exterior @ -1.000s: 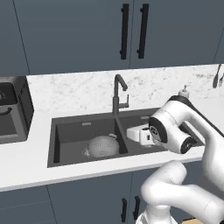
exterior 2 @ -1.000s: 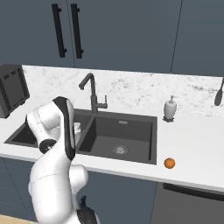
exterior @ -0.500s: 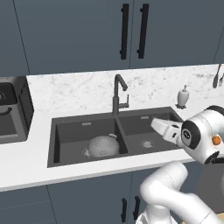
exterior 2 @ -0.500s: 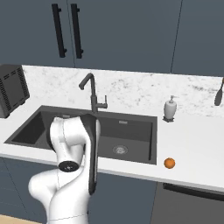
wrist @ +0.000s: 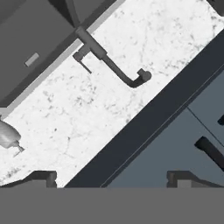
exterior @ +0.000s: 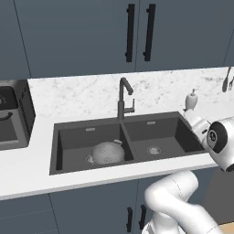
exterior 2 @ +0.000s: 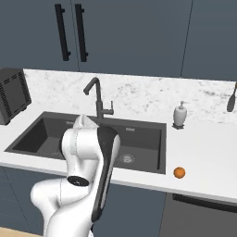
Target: Put the colander in the sink, put the tangerine in the colander, and turn on the sink faucet and pour water over the colander.
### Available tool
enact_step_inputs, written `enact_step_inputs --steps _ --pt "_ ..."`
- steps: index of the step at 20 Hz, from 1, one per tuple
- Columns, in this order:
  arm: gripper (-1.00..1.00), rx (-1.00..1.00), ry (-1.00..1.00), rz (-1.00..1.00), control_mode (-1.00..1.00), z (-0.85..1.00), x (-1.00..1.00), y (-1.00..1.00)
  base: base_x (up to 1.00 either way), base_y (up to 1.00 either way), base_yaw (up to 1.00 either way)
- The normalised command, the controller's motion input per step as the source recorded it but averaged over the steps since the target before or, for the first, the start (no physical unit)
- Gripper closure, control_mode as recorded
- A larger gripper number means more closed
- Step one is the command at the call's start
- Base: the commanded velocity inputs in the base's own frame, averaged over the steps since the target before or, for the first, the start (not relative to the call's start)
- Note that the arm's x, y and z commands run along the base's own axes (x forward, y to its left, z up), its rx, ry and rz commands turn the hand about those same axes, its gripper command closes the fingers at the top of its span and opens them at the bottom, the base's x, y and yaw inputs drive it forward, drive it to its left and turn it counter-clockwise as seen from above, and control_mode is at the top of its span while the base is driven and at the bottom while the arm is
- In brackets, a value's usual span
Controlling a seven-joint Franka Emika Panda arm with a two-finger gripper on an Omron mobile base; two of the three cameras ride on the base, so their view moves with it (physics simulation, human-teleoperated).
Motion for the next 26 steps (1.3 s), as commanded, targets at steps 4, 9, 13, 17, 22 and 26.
enact_step_inputs --steps 4,9,13,17,22,26 --pt "-1.0 0.3 0.21 -0.14 -1.0 0.01 -0.08 -0.62 0.0 0.0 0.0" --pt "-1.0 0.54 0.19 0.0 -1.0 0.01 -0.07 -0.81 0.0 0.0 0.0" --pt "-1.0 0.57 0.15 -0.05 -1.0 0.07 -0.06 -0.91 0.0 0.0 0.0" --pt "-1.0 0.54 0.14 -0.09 -1.0 0.05 -0.02 -0.73 0.0 0.0 0.0" --pt "-1.0 0.55 0.14 -0.12 -1.0 0.03 -0.04 -0.8 0.0 0.0 0.0" --pt "-1.0 0.6 0.0 -0.06 -1.0 0.0 -0.28 -0.84 0.0 0.0 0.0"
